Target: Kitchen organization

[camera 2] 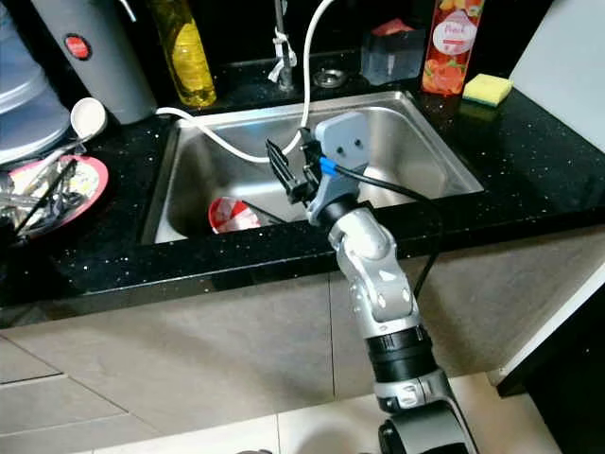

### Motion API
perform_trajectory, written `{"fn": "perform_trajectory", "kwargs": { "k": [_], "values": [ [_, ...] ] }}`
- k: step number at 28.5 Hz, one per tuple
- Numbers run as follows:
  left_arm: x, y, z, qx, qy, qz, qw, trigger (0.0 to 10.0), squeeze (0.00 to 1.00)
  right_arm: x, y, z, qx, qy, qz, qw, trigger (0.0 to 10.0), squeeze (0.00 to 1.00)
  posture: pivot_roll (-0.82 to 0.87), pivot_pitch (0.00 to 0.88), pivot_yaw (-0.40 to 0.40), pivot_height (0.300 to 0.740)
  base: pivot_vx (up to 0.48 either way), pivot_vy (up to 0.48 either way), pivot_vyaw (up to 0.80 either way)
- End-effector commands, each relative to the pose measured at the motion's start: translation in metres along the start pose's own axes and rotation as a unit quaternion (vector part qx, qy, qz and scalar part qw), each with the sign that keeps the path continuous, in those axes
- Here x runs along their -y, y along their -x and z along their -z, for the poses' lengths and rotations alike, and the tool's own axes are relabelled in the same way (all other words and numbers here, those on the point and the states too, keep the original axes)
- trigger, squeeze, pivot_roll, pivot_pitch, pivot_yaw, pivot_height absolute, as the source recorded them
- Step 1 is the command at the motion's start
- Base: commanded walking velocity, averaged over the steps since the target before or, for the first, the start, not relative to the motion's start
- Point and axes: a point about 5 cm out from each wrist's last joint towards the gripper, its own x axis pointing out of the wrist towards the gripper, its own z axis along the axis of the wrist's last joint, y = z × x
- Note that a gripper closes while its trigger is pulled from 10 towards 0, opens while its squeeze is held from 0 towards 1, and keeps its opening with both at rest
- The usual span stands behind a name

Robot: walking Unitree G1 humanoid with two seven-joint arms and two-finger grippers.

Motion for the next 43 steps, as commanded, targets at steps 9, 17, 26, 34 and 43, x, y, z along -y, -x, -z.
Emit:
{"fn": "perform_trajectory", "kwargs": {
  "k": [9, 17, 26, 34, 43],
  "values": [
    [0.009, 0.002, 0.0, 0.019, 0.004, 0.034, 0.999, 10.0, 0.0, -0.005, -0.004, 0.0, -0.002, -0.001, -0.013, 1.0, 10.0, 0.0, 0.2, 0.0, 0.057, 0.74, 0.0, 0.0, 0.0],
    [0.013, -0.001, 0.019, -0.026, -0.001, 0.064, 0.998, 10.0, 0.0, -0.006, -0.006, -0.001, 0.002, -0.001, -0.013, 1.0, 10.0, 0.0, 0.2, 0.0, 0.079, 0.74, 0.0, 0.0, 0.0],
    [0.012, -0.006, 0.041, -0.085, 0.03, 0.07, 0.993, 8.7, 0.0, -0.006, 0.0, 0.002, -0.003, -0.004, -0.002, 1.0, 10.0, 0.0, 0.19, 0.0, 0.094, 0.74, 0.0, 0.0, 0.0],
    [0.0, -0.004, 0.04, -0.075, 0.041, 0.039, 0.996, 0.0, 0.0, -0.006, -0.001, 0.001, -0.004, -0.005, -0.008, 1.0, 10.0, 0.0, 0.2, 0.0, 0.077, 0.74, 0.0, 0.0, 0.0],
    [0.042, 0.028, -0.035, 0.198, 0.023, 0.188, 0.962, 2.3, 0.0, -0.01, -0.007, 0.0, -0.002, -0.001, -0.031, 1.0, 10.0, 0.0, 0.21, 0.0, 0.044, 0.74, 0.0, 0.0, 0.0]
  ]
}}
